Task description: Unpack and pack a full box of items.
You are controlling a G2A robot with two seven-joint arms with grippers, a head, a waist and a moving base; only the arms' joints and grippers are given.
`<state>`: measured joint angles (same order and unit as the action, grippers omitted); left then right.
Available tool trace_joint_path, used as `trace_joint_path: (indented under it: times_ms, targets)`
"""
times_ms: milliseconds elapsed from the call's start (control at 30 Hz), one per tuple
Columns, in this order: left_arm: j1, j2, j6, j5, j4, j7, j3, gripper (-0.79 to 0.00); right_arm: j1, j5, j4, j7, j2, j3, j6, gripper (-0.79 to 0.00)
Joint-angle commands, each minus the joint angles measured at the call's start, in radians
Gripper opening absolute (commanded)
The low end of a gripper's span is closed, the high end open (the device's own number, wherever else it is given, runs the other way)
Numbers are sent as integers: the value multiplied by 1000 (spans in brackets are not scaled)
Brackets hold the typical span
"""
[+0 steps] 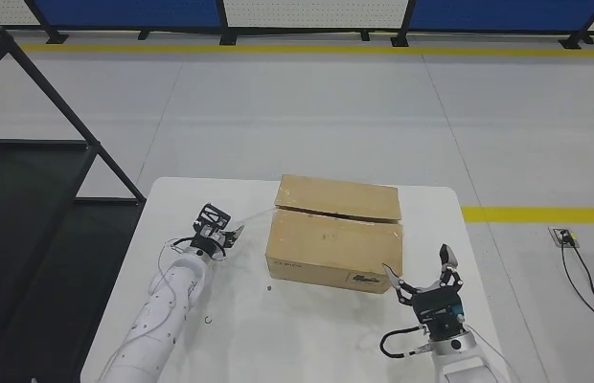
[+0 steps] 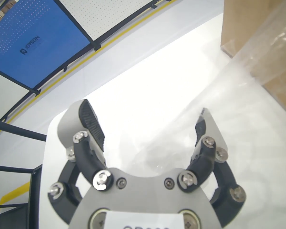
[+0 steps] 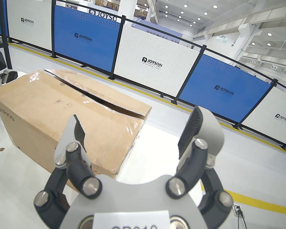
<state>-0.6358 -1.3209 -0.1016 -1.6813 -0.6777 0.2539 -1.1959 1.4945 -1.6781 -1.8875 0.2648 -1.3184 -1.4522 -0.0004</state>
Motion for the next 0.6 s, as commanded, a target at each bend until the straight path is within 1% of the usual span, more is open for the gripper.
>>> trace_joint_path:
  times_ms: [0,133,267,433,567]
  targets:
    - [15,-6,29,15,19,-7,2,0,1,-1,-1,-1,0,-1,1,0]
    - [42,-14,103,58,56,-11,-10,0,2,2,-2,-1,1,-3,3,0]
    - [58,-18,165,119,75,16,-40,0,0,5,-1,0,1,-5,1,0]
    - [56,-14,212,160,68,55,-73,0,-9,6,0,-4,1,-2,-3,0]
    - [43,-7,242,154,49,67,-89,0,-17,3,1,-5,1,0,-8,0]
